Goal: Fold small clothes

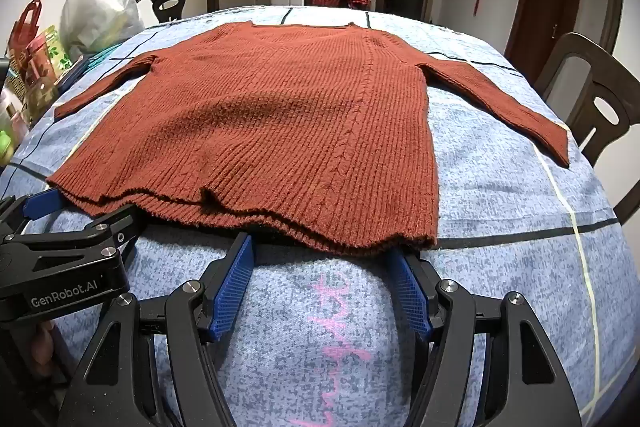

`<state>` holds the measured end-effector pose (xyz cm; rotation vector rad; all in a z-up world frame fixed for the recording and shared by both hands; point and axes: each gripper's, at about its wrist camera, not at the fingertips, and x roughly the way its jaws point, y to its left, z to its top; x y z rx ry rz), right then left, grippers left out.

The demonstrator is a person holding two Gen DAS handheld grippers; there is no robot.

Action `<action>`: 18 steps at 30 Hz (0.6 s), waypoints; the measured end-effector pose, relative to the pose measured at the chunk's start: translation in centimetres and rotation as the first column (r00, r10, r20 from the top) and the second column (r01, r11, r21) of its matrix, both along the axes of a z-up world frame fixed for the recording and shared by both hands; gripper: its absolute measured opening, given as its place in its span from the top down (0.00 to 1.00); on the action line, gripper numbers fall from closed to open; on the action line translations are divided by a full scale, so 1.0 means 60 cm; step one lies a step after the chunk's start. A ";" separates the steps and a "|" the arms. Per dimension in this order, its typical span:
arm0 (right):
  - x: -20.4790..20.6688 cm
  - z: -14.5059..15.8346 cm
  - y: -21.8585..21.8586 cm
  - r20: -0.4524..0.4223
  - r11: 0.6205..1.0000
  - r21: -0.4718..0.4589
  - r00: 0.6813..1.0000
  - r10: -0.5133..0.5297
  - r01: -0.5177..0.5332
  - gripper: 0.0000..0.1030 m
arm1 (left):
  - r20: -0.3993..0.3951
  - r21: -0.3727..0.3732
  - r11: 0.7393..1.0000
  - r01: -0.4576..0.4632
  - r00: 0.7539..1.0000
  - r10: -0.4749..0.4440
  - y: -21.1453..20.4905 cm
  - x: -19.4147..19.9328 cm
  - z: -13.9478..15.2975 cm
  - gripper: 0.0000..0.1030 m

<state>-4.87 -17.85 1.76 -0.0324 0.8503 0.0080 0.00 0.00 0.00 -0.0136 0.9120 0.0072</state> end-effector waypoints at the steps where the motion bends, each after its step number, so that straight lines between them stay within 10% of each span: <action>1: 0.000 0.000 0.000 -0.002 1.000 -0.003 1.000 -0.001 0.001 0.35 | -0.001 0.004 1.000 0.000 1.000 0.000 0.000 0.000 0.000 0.02; 18: 0.000 0.000 0.001 -0.001 1.000 -0.006 1.000 -0.001 0.001 0.35 | 0.001 0.003 1.000 0.000 1.000 0.000 0.001 0.000 0.000 0.02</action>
